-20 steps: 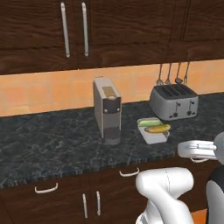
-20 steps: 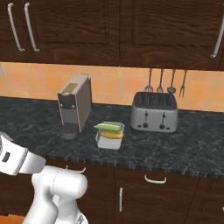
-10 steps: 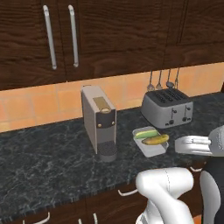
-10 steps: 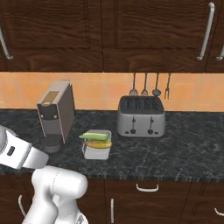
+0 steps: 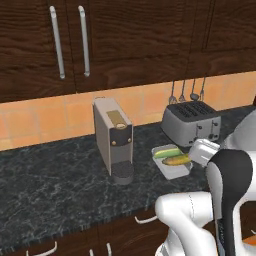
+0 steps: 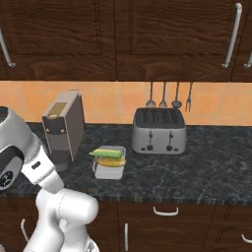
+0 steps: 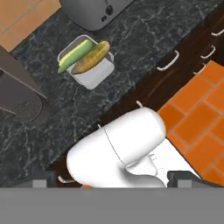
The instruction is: Take the meat container that has the fish and place it on the second highest rack of the freezer. Then take the vegetable container that has the cucumber and corn and place it on the highest rack of the freezer.
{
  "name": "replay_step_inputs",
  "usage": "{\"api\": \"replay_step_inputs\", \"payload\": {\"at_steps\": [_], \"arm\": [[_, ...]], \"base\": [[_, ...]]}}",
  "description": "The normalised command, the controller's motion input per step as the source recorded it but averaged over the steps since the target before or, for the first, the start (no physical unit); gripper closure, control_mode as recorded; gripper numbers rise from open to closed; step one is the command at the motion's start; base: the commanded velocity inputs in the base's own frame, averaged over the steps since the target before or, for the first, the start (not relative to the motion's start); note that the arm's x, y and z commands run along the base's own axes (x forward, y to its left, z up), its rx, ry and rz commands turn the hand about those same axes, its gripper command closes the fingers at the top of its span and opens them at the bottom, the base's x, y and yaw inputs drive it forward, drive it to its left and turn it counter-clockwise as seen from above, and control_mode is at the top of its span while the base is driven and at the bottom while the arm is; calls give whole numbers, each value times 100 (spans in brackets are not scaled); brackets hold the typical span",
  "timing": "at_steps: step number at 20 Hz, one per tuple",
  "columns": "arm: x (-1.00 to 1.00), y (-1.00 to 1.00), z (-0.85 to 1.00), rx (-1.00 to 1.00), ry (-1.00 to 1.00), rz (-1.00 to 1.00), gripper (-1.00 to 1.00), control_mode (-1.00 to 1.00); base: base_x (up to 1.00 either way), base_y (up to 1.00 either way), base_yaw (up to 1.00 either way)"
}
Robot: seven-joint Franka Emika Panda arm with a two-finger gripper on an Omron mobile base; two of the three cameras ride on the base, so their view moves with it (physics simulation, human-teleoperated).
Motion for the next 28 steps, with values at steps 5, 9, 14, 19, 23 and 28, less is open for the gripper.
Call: {"api": "replay_step_inputs", "payload": {"at_steps": [5,9,14,19,23,28], "arm": [[60,-25,-87,18,4,-14,-100,-100],[58,-52,-29,15,16,-1,-100,-100],[56,-49,-37,12,40,-2,-100,-100],[36,-28,-38,4,9,-4,-100,-100],[31,6,-42,0,0,-11,-100,-100],[37,17,-47,0,0,-11,-100,-100]], "base": [[0,0,0],[0,0,0],[0,0,0],[0,0,0],[0,0,0],[0,0,0]]}}
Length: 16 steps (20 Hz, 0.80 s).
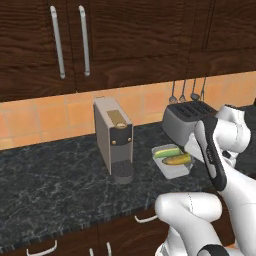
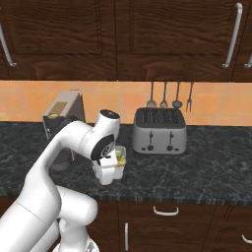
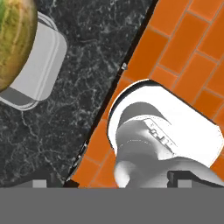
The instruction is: Take the meat container that has the fish and place it on the second highest rack of the freezer. Then take the vegetable container that has the cucumber and corn and place it on the highest rack of the freezer.
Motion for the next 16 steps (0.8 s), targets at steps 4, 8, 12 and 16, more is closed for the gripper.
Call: {"api": "replay_step_inputs", "payload": {"at_steps": [4,8,12,16], "arm": [[48,11,-31,0,-1,-7,-100,-100],[5,4,-34,0,-27,-2,-100,-100],[29,1,-30,0,-3,-2,-100,-100],[34,0,-24,0,0,0,-100,-100]], "base": [[0,0,0],[0,0,0],[0,0,0],[0,0,0]]}}
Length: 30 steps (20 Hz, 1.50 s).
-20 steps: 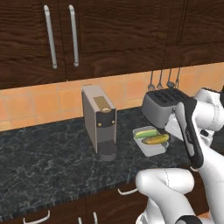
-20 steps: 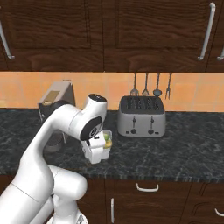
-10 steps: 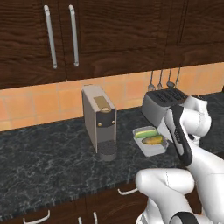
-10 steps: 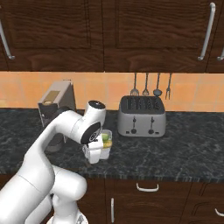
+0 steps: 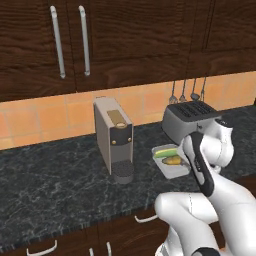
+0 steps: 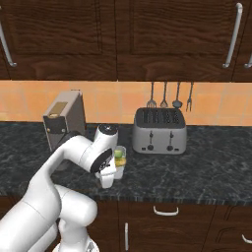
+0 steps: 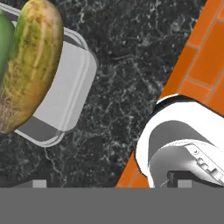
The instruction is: Take the meat container that has the fish and place it on the second highest rack of the freezer. Then take the vegetable container that has the cucumber and corn and place it on the highest rack of the freezer.
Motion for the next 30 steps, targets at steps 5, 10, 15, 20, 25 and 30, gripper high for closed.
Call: {"api": "replay_step_inputs", "payload": {"at_steps": [5,10,15,20,25,30], "arm": [[40,1,-17,0,0,-1,-100,-100],[41,0,-11,0,5,-1,-100,-100],[29,0,-21,0,2,0,-100,-100],[17,0,-22,1,2,0,-100,-100],[3,-5,-37,3,3,0,-100,-100],[10,-1,-30,1,4,0,-100,-100]], "base": [[0,0,0],[0,0,0],[0,0,0],[0,0,0],[0,0,0],[0,0,0]]}}
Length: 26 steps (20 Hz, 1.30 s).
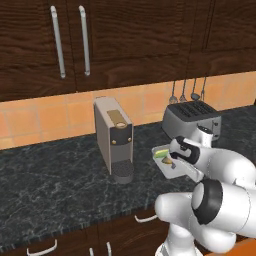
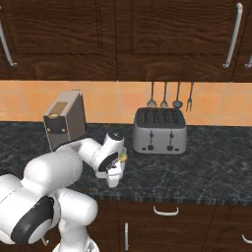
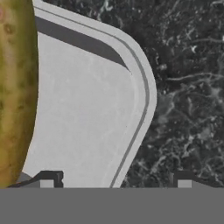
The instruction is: Take the meat container that has the fish and place it on the second highest rack of the freezer. Then take the vegetable container that has the cucumber and corn and place it on the highest rack of the freezer.
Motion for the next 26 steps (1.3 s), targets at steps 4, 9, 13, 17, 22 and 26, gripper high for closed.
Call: {"api": "replay_step_inputs", "payload": {"at_steps": [4,9,13,17,22,26], "arm": [[8,0,-43,0,11,0,-100,-100],[0,0,-53,2,15,0,100,-100],[-3,0,-43,0,12,0,100,-100],[-5,0,-28,0,11,0,100,-100],[-32,0,4,1,-3,0,100,-100],[-27,-3,16,1,0,0,100,-100]], "base": [[0,0,0],[0,0,0],[0,0,0],[0,0,0],[0,0,0],[0,0,0]]}}
